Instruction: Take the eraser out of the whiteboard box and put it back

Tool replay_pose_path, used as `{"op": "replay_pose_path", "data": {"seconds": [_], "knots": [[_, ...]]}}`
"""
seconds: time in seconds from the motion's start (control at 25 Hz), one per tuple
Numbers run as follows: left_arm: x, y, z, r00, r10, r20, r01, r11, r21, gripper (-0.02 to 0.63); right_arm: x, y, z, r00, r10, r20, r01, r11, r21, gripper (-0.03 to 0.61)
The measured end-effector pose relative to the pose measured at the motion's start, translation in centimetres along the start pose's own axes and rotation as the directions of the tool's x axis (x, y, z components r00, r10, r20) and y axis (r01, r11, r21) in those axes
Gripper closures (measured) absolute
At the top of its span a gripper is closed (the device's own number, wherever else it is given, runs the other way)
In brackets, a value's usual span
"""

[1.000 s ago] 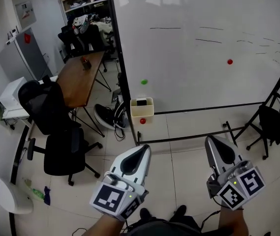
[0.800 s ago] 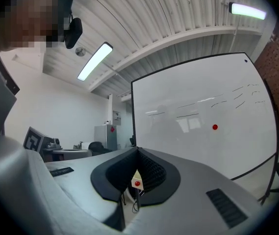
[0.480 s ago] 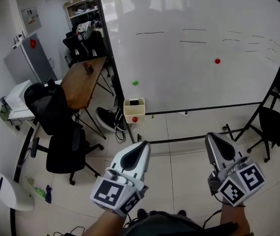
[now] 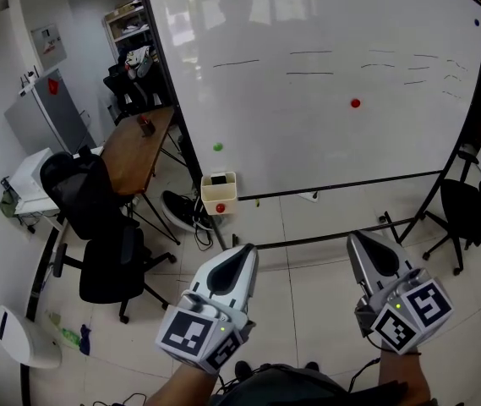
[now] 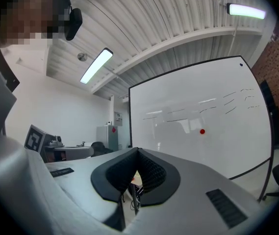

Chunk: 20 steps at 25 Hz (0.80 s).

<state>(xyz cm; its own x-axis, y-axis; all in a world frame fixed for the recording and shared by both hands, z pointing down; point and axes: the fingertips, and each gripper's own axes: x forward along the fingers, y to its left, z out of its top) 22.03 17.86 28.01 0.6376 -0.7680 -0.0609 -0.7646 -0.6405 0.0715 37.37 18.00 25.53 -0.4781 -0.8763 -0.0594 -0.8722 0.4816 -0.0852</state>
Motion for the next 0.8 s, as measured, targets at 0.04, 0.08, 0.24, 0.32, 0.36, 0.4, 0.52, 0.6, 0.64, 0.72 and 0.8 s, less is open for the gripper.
{"op": "replay_pose_path", "data": {"seconds": [0.04, 0.08, 0.24, 0.32, 0.36, 0.4, 0.52, 0.6, 0.64, 0.72, 0.8], "knots": [[0.0, -0.1, 0.0, 1.000, -0.002, 0.001, 0.002, 1.000, -0.002, 0.586, -0.2, 0.0, 0.1, 1.000, -0.002, 0.002, 0.002, 1.000, -0.003, 0.563], [-0.1, -0.2, 0.1, 1.000, -0.003, 0.003, 0.003, 1.000, -0.003, 0.586, -0.3, 0.0, 0.2, 1.000, -0.004, 0.003, 0.004, 1.000, -0.007, 0.563], [-0.3, -0.3, -0.1, 1.000, -0.003, 0.005, 0.003, 1.000, -0.006, 0.586, -0.6, 0.2, 0.1, 1.000, -0.008, 0.000, 0.008, 1.000, -0.013, 0.563], [-0.5, -0.3, -0.1, 1.000, -0.004, 0.004, 0.004, 1.000, -0.006, 0.586, -0.5, 0.4, 0.1, 1.000, -0.009, 0.000, 0.009, 1.000, -0.013, 0.563], [-0.6, -0.2, 0.0, 1.000, -0.003, 0.004, 0.003, 1.000, -0.007, 0.586, -0.5, 0.5, 0.1, 1.000, -0.009, 0.000, 0.009, 1.000, -0.013, 0.563], [-0.7, -0.2, 0.1, 1.000, -0.002, 0.005, 0.002, 1.000, -0.009, 0.586, -0.5, 0.7, 0.1, 1.000, -0.009, 0.000, 0.009, 1.000, -0.014, 0.563], [-1.0, -0.1, 0.3, 1.000, -0.001, 0.008, 0.001, 1.000, -0.010, 0.586, -0.6, 1.0, 0.2, 1.000, -0.010, 0.000, 0.010, 1.000, -0.015, 0.563], [-1.2, 0.1, 0.3, 1.000, 0.000, 0.011, 0.000, 1.000, -0.009, 0.586, -0.6, 1.1, 0.1, 1.000, -0.012, 0.000, 0.012, 1.000, -0.017, 0.563], [-1.3, 0.1, 0.3, 1.000, 0.000, 0.013, 0.001, 1.000, -0.010, 0.586, -0.6, 1.1, 0.2, 1.000, -0.013, 0.001, 0.013, 1.000, -0.019, 0.563], [-1.4, 0.2, 0.4, 1.000, -0.002, 0.015, 0.002, 1.000, -0.011, 0.586, -0.5, 1.1, 0.3, 1.000, -0.014, 0.003, 0.014, 1.000, -0.024, 0.563], [-1.5, 0.2, 0.4, 1.000, -0.004, 0.016, 0.004, 1.000, -0.009, 0.586, -0.5, 1.2, 0.4, 1.000, -0.016, 0.004, 0.016, 1.000, -0.027, 0.563]]}}
